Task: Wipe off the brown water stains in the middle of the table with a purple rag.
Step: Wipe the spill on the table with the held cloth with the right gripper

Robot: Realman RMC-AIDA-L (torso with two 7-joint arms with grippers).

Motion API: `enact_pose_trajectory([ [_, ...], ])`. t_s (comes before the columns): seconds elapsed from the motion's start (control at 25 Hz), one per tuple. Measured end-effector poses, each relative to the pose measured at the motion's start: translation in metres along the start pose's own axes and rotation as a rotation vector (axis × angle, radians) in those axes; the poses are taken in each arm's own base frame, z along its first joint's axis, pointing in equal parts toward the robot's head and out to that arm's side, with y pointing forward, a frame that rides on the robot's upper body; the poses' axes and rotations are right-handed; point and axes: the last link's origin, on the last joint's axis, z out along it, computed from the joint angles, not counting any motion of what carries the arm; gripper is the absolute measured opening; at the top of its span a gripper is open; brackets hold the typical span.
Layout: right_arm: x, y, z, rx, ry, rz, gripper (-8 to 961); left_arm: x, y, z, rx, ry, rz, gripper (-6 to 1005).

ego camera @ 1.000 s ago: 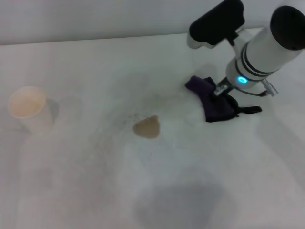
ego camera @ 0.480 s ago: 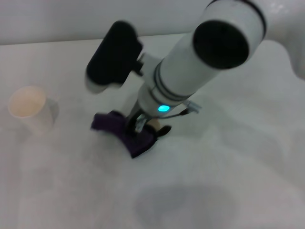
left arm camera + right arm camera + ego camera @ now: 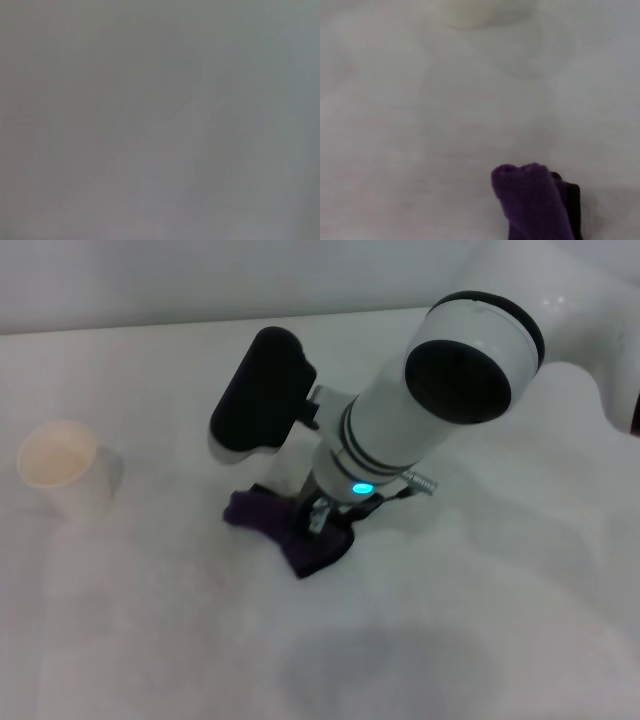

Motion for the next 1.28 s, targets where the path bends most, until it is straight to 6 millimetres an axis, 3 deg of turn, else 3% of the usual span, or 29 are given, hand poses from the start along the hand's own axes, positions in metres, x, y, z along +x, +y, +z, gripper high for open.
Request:
enact_pose_trajectory([
  [0.04, 0.000, 0.000, 0.000, 0.000, 0.000, 0.000, 93, 0.000, 0.000, 0.000, 0.000, 0.001, 0.000, 887],
  [0.12, 0.007, -0.024, -0.001, 0.079, 0.031, 0.032, 93, 0.000, 0.000, 0.000, -0.001, 0.001, 0.000, 887],
  [0.16, 0.007, -0.024, -0.001, 0.079, 0.031, 0.032, 93, 0.000, 0.000, 0.000, -0.001, 0.001, 0.001, 887],
  [0.28, 0.015, -0.051, -0.006, 0.144, 0.032, 0.118, 93, 0.000, 0.000, 0.000, -0.001, 0.001, 0.001, 887],
  [0.44, 0.018, -0.067, -0.012, 0.159, 0.004, 0.189, 94, 0.001, -0.001, 0.000, 0.001, 0.001, 0.002, 887],
  [0.56, 0.013, -0.059, -0.011, 0.133, -0.008, 0.170, 93, 0.001, -0.001, 0.000, 0.001, 0.002, 0.002, 888],
  [0.8, -0.013, 0.002, -0.013, -0.118, -0.074, 0.030, 90, 0.003, -0.001, 0.002, 0.001, 0.013, 0.003, 888],
  [0.92, -0.021, 0.018, -0.019, -0.174, -0.109, -0.019, 90, 0.003, -0.002, 0.001, 0.002, 0.018, 0.003, 888],
  [1.04, -0.019, 0.012, -0.017, -0.150, -0.112, -0.017, 89, 0.003, -0.002, 0.000, 0.004, 0.016, 0.003, 888],
  [1.28, 0.013, -0.031, -0.001, 0.020, 0.006, 0.158, 89, 0.003, -0.003, 0.000, 0.006, 0.013, 0.003, 887],
])
